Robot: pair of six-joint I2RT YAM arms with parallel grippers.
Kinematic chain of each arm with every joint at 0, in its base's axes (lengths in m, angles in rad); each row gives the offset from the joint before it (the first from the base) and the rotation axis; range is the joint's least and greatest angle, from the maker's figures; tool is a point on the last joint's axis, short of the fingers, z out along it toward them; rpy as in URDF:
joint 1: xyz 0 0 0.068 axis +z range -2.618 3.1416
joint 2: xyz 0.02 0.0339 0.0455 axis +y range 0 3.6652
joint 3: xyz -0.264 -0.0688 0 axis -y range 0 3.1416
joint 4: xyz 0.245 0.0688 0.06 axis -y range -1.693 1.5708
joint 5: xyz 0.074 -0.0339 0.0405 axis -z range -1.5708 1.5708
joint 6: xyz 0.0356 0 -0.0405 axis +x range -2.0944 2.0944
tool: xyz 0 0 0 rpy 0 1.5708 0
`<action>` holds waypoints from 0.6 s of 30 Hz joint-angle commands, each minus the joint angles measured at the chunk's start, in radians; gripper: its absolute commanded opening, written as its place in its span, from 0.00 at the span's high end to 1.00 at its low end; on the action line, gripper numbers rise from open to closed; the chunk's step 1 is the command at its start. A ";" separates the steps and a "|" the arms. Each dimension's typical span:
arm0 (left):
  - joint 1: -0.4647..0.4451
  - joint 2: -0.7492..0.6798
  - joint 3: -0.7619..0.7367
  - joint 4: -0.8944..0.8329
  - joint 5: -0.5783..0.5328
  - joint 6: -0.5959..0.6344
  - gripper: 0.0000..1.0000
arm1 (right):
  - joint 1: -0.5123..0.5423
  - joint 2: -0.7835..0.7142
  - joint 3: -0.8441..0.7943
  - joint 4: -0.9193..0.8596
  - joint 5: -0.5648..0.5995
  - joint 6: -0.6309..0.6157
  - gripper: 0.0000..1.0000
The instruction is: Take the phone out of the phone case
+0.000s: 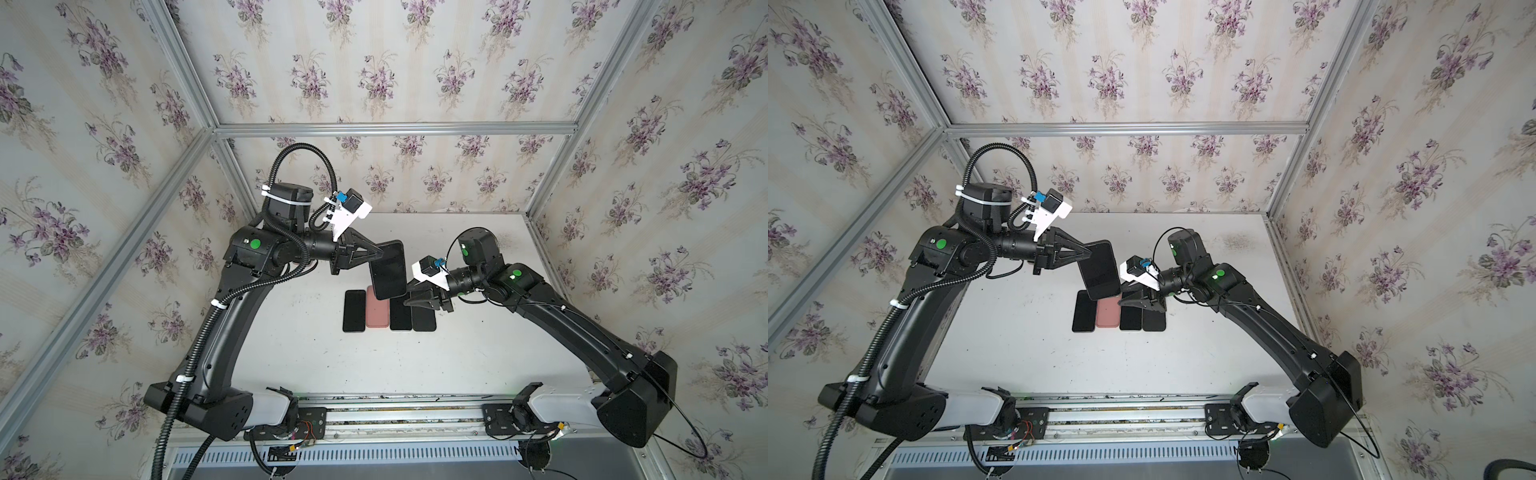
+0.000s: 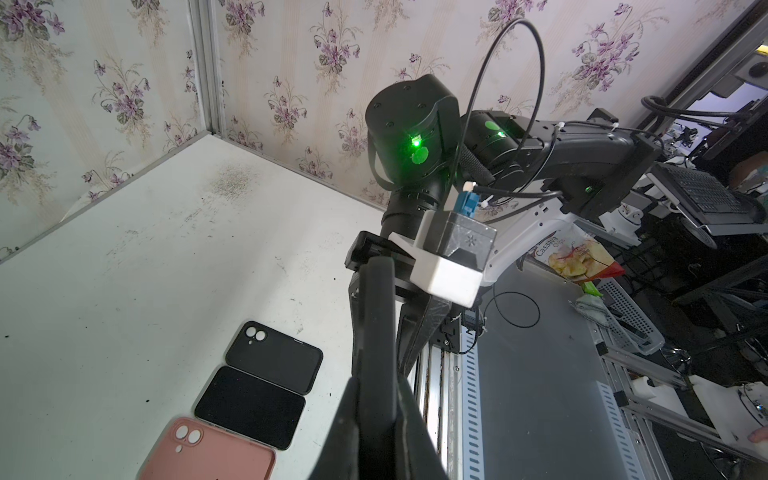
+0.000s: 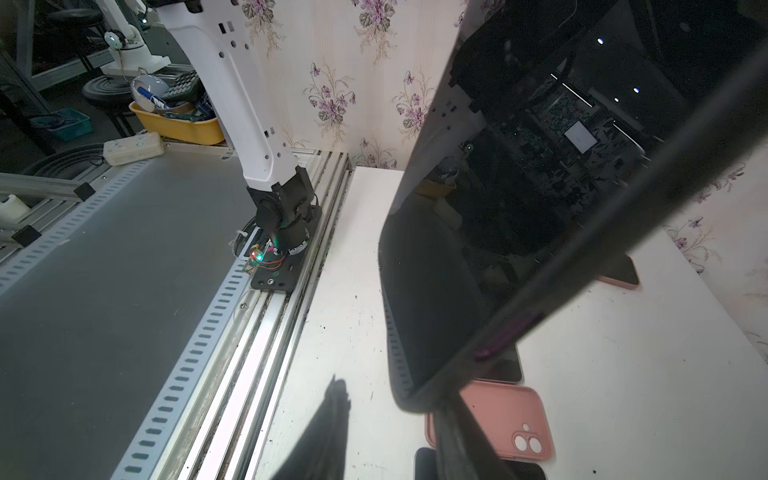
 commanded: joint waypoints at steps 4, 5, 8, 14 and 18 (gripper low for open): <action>0.000 0.002 0.007 0.026 0.036 0.008 0.97 | 0.001 -0.001 0.010 0.024 -0.025 0.009 0.67; -0.001 0.002 0.007 0.027 0.035 0.007 0.97 | 0.002 -0.002 0.009 0.023 -0.025 0.008 0.68; -0.001 0.003 0.007 0.026 0.034 0.006 0.97 | 0.001 -0.004 0.008 0.018 -0.025 0.002 0.70; -0.003 0.008 0.012 0.030 0.032 0.006 0.97 | 0.001 -0.001 0.012 0.011 -0.033 -0.004 0.75; -0.004 0.012 0.013 0.031 0.030 0.003 0.96 | 0.001 0.002 0.017 0.002 -0.032 -0.013 0.79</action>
